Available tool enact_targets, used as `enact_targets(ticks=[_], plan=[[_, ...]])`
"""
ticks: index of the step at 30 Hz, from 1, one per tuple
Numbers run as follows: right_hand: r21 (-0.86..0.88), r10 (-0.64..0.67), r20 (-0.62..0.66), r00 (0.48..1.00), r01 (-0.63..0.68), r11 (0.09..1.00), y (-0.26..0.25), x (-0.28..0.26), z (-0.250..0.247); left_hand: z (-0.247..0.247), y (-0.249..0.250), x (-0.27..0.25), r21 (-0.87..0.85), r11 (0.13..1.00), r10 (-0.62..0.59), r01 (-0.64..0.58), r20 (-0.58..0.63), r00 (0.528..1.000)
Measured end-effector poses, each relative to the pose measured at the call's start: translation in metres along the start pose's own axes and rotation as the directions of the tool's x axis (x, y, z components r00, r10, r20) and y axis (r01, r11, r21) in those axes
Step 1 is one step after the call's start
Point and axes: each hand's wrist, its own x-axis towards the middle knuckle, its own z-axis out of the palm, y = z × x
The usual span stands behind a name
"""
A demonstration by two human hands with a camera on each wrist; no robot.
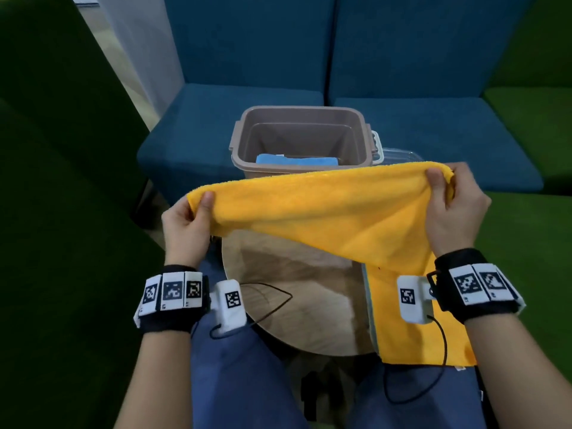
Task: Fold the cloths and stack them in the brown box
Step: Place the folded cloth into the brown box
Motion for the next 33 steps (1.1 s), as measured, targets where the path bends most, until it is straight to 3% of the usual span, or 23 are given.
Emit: enact_targets(ticks=[4,8,10,12,15,18,20,29,33], plan=[[-0.012,0.018,0.061,0.998,-0.017,1.000,-0.006,0.002,-0.007,0.005,-0.009,0.006,0.098,0.992,0.083,-0.076,-0.065,0.994],[-0.200,0.182,0.189,0.965,-0.143,0.969,0.016,0.012,0.016,0.026,-0.040,0.027,0.386,0.922,-0.028,0.035,-0.026,0.999],[-0.317,0.362,0.314,0.878,-0.262,0.911,0.031,0.011,0.031,0.035,-0.058,0.032,0.479,0.869,-0.164,0.125,0.041,0.986],[-0.390,0.473,0.403,0.784,-0.320,0.863,0.040,0.001,0.037,0.036,-0.072,0.031,0.553,0.824,-0.239,0.125,0.140,0.961],[-0.491,0.532,0.460,0.711,-0.296,0.819,0.048,-0.026,0.037,0.029,-0.087,0.014,0.648,0.759,-0.303,0.070,0.256,0.918],[-0.554,0.559,0.509,0.654,-0.249,0.795,0.052,-0.055,0.028,0.022,-0.097,-0.009,0.664,0.742,-0.429,0.094,0.363,0.827],[-0.575,0.565,0.508,0.649,-0.233,0.784,0.053,-0.067,0.019,0.019,-0.100,-0.020,0.662,0.742,-0.452,0.105,0.380,0.807],[-0.535,0.572,0.505,0.646,-0.286,0.795,0.047,-0.077,0.004,0.021,-0.088,-0.028,0.631,0.745,-0.444,0.215,0.229,0.866],[-0.455,0.513,0.475,0.715,-0.300,0.839,0.040,-0.073,-0.002,0.019,-0.079,-0.028,0.574,0.756,-0.458,0.313,0.123,0.881]])
